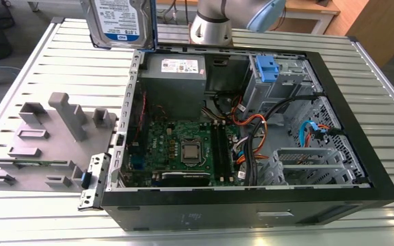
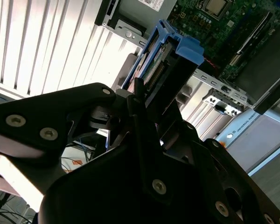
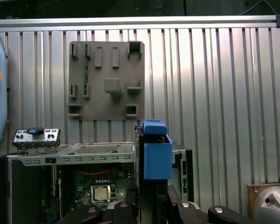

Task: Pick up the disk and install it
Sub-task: 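Pick up the disk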

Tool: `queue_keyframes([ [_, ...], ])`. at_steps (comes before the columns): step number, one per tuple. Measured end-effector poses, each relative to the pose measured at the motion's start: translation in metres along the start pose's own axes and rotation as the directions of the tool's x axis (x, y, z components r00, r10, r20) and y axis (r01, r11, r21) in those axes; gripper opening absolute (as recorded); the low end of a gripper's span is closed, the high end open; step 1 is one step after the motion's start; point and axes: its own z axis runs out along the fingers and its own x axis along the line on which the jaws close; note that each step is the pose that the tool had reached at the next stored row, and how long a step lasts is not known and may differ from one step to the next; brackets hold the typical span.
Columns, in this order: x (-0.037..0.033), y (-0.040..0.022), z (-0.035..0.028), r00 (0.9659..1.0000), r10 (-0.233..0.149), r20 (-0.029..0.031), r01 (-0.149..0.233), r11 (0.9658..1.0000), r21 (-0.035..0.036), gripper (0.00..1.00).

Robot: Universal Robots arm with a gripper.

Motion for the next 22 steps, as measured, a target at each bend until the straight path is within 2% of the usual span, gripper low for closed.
queue_keyframes([
  [10,-0.0009,-0.0166,-0.0005,1.0,0.0,0.0,0.0,1.0,-0.0003,0.35],
  [22,-0.0023,-0.0409,-0.0011,1.0,0.0,-0.0001,0.0,1.0,-0.0009,0.35],
])
